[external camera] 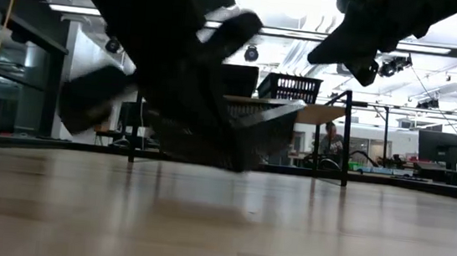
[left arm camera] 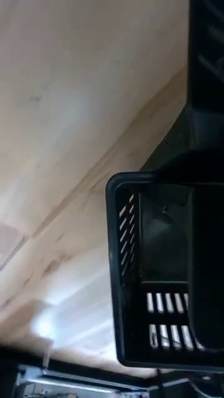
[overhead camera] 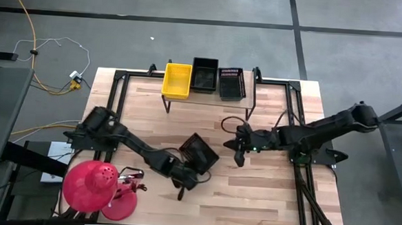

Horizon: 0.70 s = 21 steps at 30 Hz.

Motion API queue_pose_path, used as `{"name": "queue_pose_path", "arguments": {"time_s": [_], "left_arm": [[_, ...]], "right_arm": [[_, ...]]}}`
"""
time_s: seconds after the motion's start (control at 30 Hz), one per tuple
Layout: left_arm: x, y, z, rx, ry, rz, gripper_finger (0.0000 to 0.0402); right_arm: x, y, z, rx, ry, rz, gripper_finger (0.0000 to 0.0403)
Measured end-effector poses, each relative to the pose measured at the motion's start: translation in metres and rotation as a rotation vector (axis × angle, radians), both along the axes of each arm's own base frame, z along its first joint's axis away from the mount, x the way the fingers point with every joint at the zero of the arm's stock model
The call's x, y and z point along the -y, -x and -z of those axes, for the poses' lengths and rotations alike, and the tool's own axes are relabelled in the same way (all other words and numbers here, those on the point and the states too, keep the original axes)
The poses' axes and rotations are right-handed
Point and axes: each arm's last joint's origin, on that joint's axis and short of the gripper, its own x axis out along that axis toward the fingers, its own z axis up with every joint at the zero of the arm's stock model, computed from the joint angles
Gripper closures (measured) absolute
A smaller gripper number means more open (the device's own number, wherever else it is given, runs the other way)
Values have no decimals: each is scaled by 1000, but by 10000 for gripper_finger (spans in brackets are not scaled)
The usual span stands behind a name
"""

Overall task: Stack baskets on shelf by color
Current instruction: Stack the black bin on the black bin on the shelf

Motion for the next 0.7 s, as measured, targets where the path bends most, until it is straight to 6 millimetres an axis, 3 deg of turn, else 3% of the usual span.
{"name": "queue_pose_path", "arguments": {"time_s": [0.27,0.57,0.7], "left_arm": [[-4,-23,19,-28,-8,33,401],[-14,-27,18,-38,83,66,401],[-17,-28,18,-39,86,61,401]], "right_arm": [[-6,-9,19,-61,66,54,402],[-6,-23,39,-100,57,27,401],[-6,-27,41,-74,39,14,379]]}}
